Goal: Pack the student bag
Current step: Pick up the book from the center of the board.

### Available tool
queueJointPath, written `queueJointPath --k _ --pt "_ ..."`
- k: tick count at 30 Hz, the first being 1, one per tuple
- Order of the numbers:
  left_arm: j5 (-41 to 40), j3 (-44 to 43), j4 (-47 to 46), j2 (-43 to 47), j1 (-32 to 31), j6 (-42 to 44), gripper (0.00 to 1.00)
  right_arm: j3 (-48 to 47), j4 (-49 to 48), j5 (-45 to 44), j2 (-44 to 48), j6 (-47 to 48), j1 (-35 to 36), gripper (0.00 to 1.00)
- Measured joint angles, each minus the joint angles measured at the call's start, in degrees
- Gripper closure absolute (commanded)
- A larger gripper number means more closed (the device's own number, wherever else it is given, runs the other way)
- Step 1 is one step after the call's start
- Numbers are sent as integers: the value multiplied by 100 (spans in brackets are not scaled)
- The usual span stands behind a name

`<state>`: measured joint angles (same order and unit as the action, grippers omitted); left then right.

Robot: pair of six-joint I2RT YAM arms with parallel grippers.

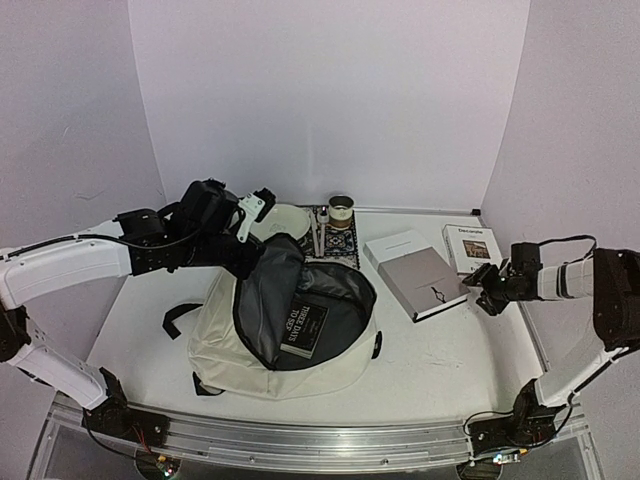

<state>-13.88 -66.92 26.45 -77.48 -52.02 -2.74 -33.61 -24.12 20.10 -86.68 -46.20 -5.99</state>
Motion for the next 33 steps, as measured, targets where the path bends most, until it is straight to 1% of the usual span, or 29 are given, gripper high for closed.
queueJointPath --k 8,15,22,30,31,33 --pt "-53 42 -14 12 53 36 100 -4 -596 373 -613 139 -143 42" --pt "-87 44 -17 3 71 71 100 -46 -975 813 -931 273 -211 60" --pt "-119 45 -59 -167 114 123 100 -48 -1085 1090 -933 404 -274 75" --pt "-141 70 -111 -415 123 129 100 7 -1104 1355 -772 431 -322 97" --pt "-134 69 -118 -481 123 127 100 25 -1106 1412 -701 413 -331 99" --pt "-123 59 -116 -658 123 123 100 40 -1109 1515 -564 349 -332 100"
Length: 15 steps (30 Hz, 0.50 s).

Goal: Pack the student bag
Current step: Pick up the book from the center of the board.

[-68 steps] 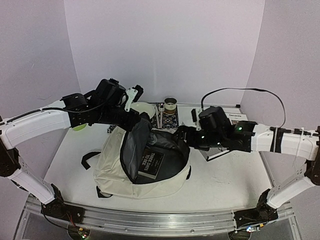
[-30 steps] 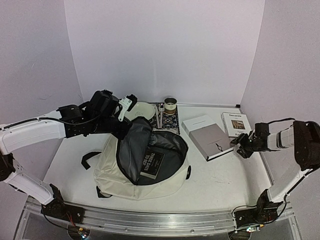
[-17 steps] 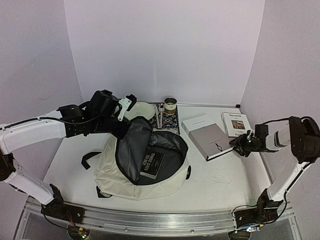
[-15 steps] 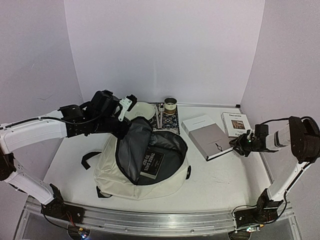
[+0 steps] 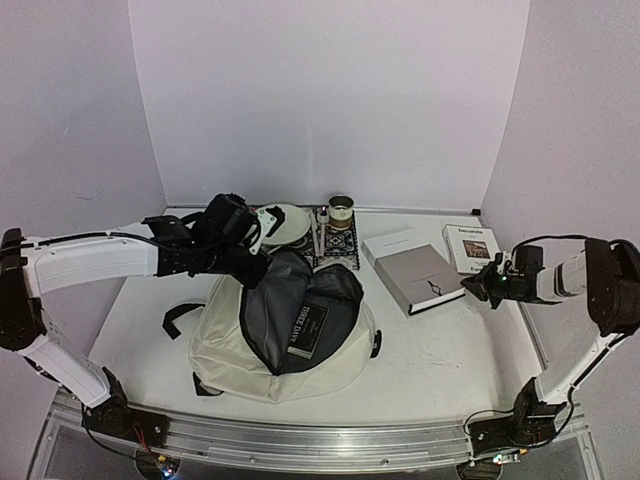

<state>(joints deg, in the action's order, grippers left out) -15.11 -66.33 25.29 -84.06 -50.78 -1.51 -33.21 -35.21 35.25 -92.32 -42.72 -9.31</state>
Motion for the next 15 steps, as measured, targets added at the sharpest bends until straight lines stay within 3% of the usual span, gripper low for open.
queueJointPath --k 12,15 --pt "219 -510 350 -506 12 -379 100 252 9 664 988 -514 -3 100" --pt "269 -571 421 -506 12 -461 93 253 50 795 1444 -685 -1 100"
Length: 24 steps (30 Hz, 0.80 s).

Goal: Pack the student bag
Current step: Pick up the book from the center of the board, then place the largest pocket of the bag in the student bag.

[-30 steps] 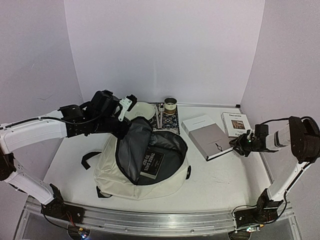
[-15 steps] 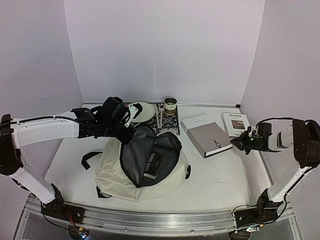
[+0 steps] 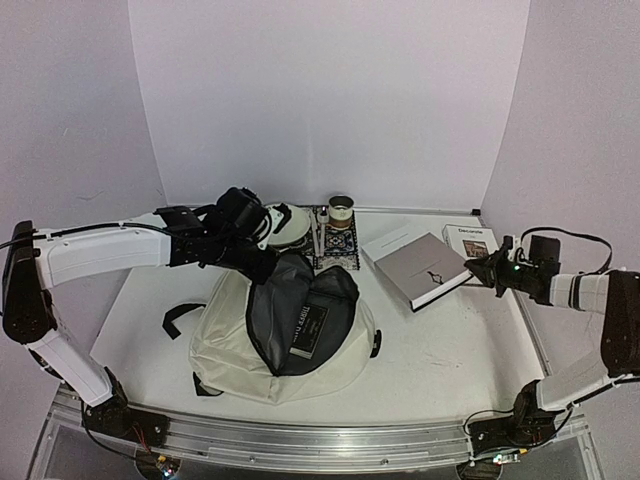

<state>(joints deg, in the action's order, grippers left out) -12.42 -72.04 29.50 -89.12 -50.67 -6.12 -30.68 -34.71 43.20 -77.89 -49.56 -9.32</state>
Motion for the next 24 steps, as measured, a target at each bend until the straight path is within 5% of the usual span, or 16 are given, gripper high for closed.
queueJointPath --k 11,20,24 --pt "267 93 131 -54 5 -1066 31 26 123 68 899 -567 -2 100" --pt "766 -592 -33 -72 9 -2227 4 235 307 -76 1380 -1000 -1 100" --pt "736 -710 -500 134 10 -2612 1 249 339 -156 1633 -1159 -2 100"
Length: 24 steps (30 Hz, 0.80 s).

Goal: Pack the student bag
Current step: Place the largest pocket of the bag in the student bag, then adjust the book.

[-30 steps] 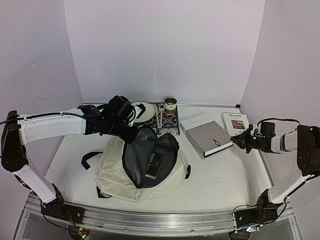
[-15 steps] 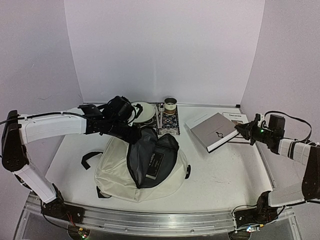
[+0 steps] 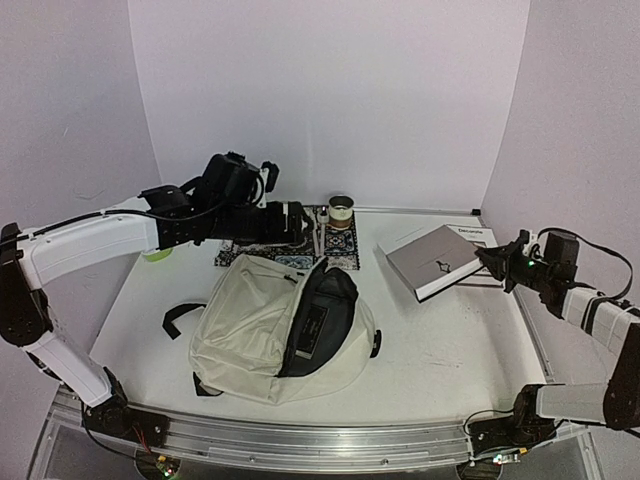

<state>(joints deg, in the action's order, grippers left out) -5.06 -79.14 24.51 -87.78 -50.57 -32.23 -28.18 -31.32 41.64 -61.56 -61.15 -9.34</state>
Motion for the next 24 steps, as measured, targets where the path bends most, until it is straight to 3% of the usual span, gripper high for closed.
queueJointPath --k 6,16,24 --pt "694 -36 -1179 -159 -1 -732 1 1 0 -141 220 -196 2 100" --pt "1749 -652 -2445 -2261 -139 -1794 1 63 -60 -342 564 -596 0 100" --pt "2419 -1841 -2910 -3668 -220 -2525 1 163 -204 -347 689 -935 2 100"
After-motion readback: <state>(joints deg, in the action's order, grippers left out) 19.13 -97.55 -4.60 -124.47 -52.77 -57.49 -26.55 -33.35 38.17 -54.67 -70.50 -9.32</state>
